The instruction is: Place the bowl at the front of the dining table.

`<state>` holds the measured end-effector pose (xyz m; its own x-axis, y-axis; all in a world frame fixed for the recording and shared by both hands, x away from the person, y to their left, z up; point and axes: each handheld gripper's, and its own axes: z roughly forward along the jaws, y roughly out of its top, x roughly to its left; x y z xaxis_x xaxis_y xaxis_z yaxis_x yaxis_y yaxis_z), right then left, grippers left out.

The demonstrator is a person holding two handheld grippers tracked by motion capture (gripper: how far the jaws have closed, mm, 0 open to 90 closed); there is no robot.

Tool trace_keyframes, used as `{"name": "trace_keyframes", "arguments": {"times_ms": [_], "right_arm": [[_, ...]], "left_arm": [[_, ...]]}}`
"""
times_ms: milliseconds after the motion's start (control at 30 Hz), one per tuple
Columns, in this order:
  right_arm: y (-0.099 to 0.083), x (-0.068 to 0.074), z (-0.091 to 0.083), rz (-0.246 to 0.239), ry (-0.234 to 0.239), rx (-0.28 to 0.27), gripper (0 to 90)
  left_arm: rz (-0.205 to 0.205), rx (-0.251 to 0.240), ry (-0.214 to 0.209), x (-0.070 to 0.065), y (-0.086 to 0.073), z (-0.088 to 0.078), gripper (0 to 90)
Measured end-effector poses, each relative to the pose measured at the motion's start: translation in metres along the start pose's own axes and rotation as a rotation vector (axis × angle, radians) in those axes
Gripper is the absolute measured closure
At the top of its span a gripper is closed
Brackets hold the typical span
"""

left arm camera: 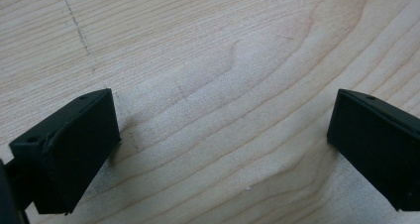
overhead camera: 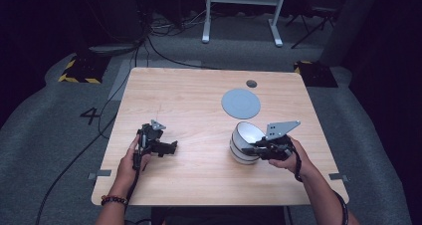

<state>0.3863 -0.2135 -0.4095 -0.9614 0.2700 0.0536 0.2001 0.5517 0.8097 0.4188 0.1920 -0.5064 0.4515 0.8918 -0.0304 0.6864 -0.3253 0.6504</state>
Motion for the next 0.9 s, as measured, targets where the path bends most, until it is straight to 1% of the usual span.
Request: {"name": "trace_keyframes", "arguments": {"times_ms": [167,300,433,600,733,767,833,900], "right_arm": [[0.001,0.002,-0.003,-0.006,-0.006,-0.016,81.8],[0.003,0.003,-0.010,-0.013,-0.016,-0.035,81.9],[0.003,0.001,-0.017,-0.012,-0.031,-0.065,81.8],[0.004,0.000,-0.024,-0.018,-0.045,-0.084,81.8],[0.005,-0.001,-0.028,-0.023,-0.056,-0.092,81.8],[0.006,-0.001,-0.029,-0.026,-0.064,-0.086,81.8],[0.007,-0.002,-0.030,-0.027,-0.066,-0.095,81.8],[0.009,-0.003,-0.032,-0.032,-0.075,-0.088,81.8]], "left_arm": [[0.000,0.000,0.000,0.000,0.000,0.000,0.0],[0.000,0.000,0.000,0.000,0.000,0.000,0.0],[0.000,0.000,0.000,0.000,0.000,0.000,0.0],[0.000,0.000,0.000,0.000,0.000,0.000,0.0],[0.000,0.000,0.000,0.000,0.000,0.000,0.0],[0.000,0.000,0.000,0.000,0.000,0.000,0.0],[0.001,0.000,0.000,0.000,0.000,0.000,0.0],[0.000,0.000,0.000,0.000,0.000,0.000,0.0]]}}
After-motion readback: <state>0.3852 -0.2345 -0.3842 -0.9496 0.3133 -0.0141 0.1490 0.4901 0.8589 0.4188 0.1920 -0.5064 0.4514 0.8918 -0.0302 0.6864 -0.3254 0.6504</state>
